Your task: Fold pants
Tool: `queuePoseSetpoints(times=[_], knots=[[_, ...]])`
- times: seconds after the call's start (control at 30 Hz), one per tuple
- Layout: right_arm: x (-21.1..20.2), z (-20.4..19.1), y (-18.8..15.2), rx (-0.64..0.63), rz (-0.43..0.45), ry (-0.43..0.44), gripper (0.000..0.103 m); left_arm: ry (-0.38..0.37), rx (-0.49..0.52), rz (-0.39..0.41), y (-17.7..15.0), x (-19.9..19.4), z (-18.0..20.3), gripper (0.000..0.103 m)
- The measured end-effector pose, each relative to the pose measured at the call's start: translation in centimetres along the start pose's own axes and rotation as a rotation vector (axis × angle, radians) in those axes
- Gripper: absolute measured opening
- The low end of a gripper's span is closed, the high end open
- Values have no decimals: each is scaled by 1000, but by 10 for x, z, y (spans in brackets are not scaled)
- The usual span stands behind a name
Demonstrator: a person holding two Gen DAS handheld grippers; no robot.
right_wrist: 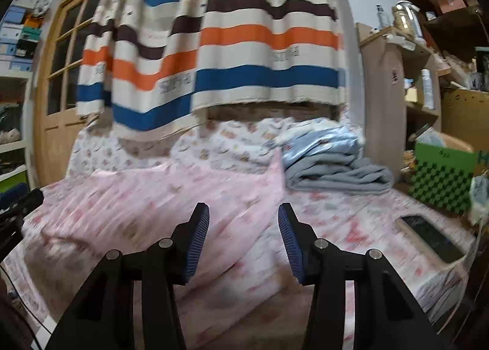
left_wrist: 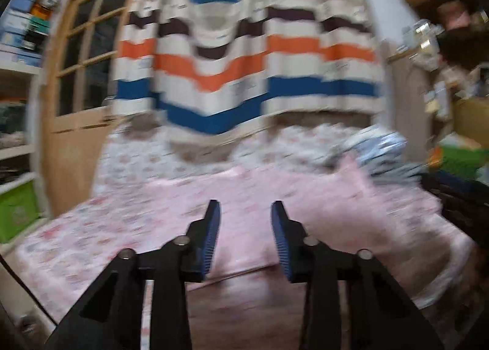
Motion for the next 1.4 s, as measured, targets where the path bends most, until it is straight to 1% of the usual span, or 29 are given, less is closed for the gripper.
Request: queuePoseSetpoints(times=[0.07, 0.1, 0.17, 0.23, 0.33, 0.37, 0.4, 0.47, 0.6, 0.67, 0.73, 0.77, 0.83, 0.9, 0.97, 1.03, 1.1, 1.13, 1.17, 1.2, 1.23, 1.27, 1.3, 1.33, 1.37, 1.4], knots=[[-6, 17, 18, -7, 34, 3, 48, -64, 39, 17, 7, 1, 27, 29], [-8, 25, 27, -2, 48, 9, 48, -97, 55, 19, 8, 1, 39, 25], [-12, 42, 40, 16, 63, 17, 48, -166, 76, -2, 8, 4, 63, 25], [-14, 60, 51, 46, 70, 18, 48, -226, 97, -48, 3, 10, 83, 25], [-13, 77, 56, 70, 79, -12, 48, -323, 167, -147, -16, 18, 113, 23], [-10, 81, 56, 81, 68, -6, 48, -331, 199, -174, -22, 21, 121, 22], [-7, 82, 54, 98, 53, 13, 48, -319, 220, -188, -27, 24, 126, 20], [2, 83, 50, 131, 13, 86, 48, -301, 245, -221, -35, 32, 132, 20], [21, 87, 51, 165, -19, 173, 48, -306, 235, -303, -49, 51, 136, 20], [30, 90, 55, 160, -12, 180, 48, -301, 237, -319, -55, 56, 139, 20], [44, 92, 62, 138, -14, 184, 48, -295, 242, -313, -57, 56, 142, 21], [55, 95, 65, 145, -23, 184, 48, -298, 250, -313, -59, 56, 144, 21], [71, 96, 69, 177, -60, 226, 48, -298, 272, -322, -62, 57, 148, 23], [100, 92, 73, 188, -127, 293, 48, -286, 298, -337, -67, 59, 152, 28], [128, 87, 73, 152, -188, 302, 48, -260, 323, -320, -67, 59, 154, 29], [168, 83, 73, 140, -272, 309, 48, -248, 321, -318, -67, 59, 154, 29], [202, 77, 73, 152, -355, 367, 48, -238, 312, -323, -67, 60, 154, 29], [218, 74, 76, 148, -382, 377, 48, -228, 319, -322, -67, 61, 155, 29], [229, 71, 78, 133, -397, 383, 48, -221, 328, -318, -67, 60, 156, 27], [243, 66, 84, 111, -410, 384, 48, -213, 335, -315, -67, 60, 156, 19], [257, 60, 90, 94, -427, 393, 48, -195, 340, -313, -68, 61, 155, 18], [272, 55, 93, 99, -470, 415, 48, -199, 338, -312, -68, 62, 154, 18], [288, 53, 92, 117, -524, 405, 48, -203, 334, -316, -67, 62, 154, 18], [298, 50, 91, 114, -559, 375, 48, -209, 323, -322, -66, 62, 153, 17], [314, 47, 87, 51, -601, 302, 47, -215, 307, -329, -65, 63, 152, 17], [324, 46, 83, -11, -618, 232, 47, -221, 293, -334, -64, 64, 150, 17]])
Point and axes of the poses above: each gripper's, at about its wrist camera, not at the fingertips, and x roughly the way its jaws point, z to its right, y to its top, the point moved 8 cm from there along x, roughly the way its jaws point, and after that the axes turned 5 degrees about -z, right-handed, at the moved point
